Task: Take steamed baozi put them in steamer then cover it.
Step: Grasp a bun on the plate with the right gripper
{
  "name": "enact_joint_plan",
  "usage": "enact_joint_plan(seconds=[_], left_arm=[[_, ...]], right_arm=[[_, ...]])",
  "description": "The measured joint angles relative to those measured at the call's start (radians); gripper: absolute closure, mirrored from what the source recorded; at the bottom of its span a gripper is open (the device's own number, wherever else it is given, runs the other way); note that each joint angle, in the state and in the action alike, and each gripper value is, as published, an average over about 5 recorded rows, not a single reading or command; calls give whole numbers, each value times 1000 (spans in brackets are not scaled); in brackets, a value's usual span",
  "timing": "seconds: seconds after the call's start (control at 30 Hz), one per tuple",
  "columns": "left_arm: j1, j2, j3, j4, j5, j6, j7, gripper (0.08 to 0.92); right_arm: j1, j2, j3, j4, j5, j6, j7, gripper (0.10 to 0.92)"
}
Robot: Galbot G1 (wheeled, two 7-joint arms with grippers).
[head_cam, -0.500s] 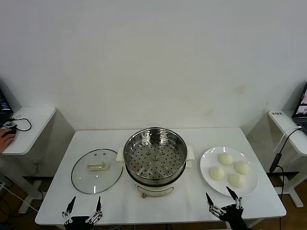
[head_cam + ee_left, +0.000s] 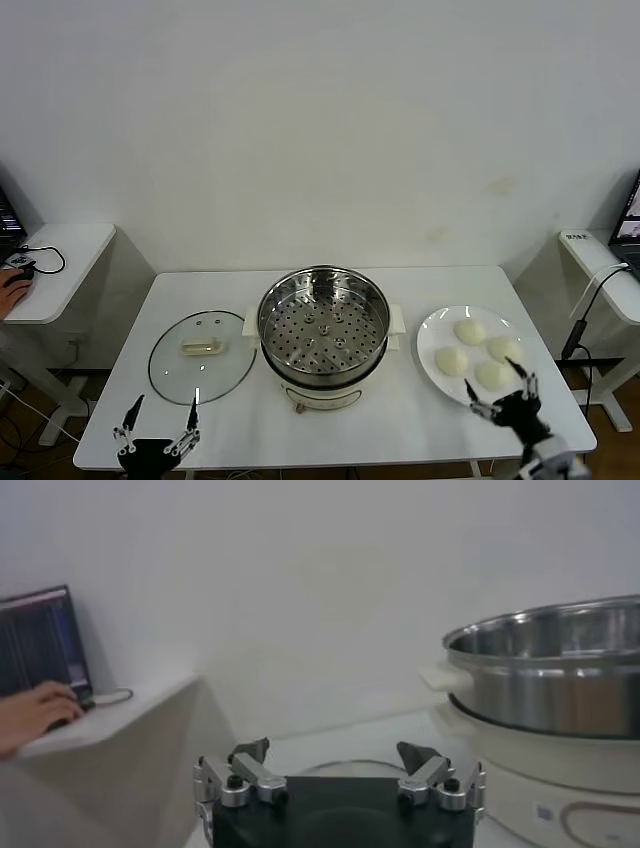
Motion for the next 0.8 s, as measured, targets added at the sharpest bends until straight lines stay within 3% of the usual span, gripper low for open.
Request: enact_joint_plan(seconds=[0.4, 0.8], left_arm=[[-6, -2, -34, -13, 52, 13, 20, 177], [-13, -11, -49, -12, 88, 13, 28, 177]], right_arm=[[296, -329, -63, -174, -198, -79, -305, 202], [844, -493, -515, -440, -236, -60, -655, 203]])
